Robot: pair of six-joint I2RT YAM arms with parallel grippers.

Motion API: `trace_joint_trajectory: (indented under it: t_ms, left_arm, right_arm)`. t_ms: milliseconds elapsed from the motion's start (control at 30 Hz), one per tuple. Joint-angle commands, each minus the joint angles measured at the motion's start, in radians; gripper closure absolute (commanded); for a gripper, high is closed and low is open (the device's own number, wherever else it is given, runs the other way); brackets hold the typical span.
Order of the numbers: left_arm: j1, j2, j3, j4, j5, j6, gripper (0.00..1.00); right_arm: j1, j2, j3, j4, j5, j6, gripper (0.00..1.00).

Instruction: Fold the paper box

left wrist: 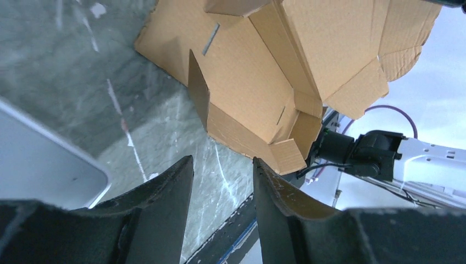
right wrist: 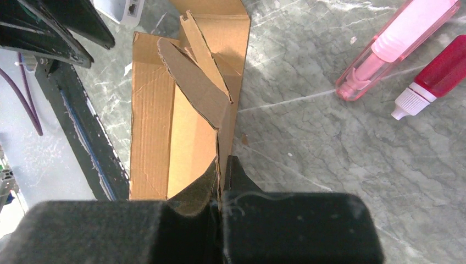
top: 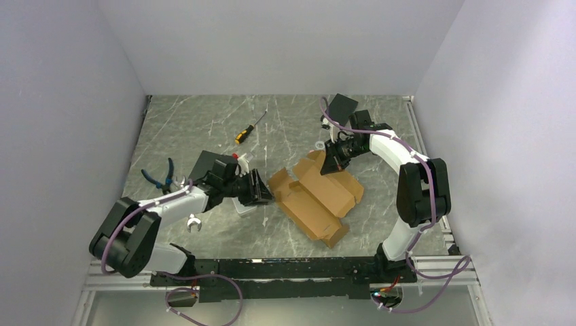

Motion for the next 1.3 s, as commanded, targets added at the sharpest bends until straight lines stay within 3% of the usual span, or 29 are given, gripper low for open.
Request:
trace_joint_trajectory:
  t_ms: [0,100,333,733,1067,1267]
  left_arm:
    - [0.027,-0.082,0.079,-0.18,-0.096,0.143,0.51]
    - [0.051,-0.086,0.13,-0.221,-0.142,0.238,0.46]
    - [0.091,0.06,0.262,-0.156,-0.066,0.399,0.43]
    - [0.091,0.28,0.376,-0.138,-0.029,0.463,0.47]
    - [0.091,0.311,0.353,-0.081,0.04,0.429,0.91]
    - [0.091,0.272,0.301,-0.045,0.066,0.396,0.97]
  right_arm:
    - [0.007,-0.031,-0.005,0.036,0.013,-0.012,1.0]
    - [0.01,-0.03,-0.003,0.036,0.017,-0.012,1.0]
    - [0.011,-0.031,-0.003,0.036,0.018,-0.012,1.0]
    - [0.012,-0.026,-0.001,0.034,0.013,-0.013,1.0]
    - [0.014,-0.022,0.0,0.035,0.016,-0.012,1.0]
    - [0.014,-0.023,0.0,0.036,0.017,-0.01,1.0]
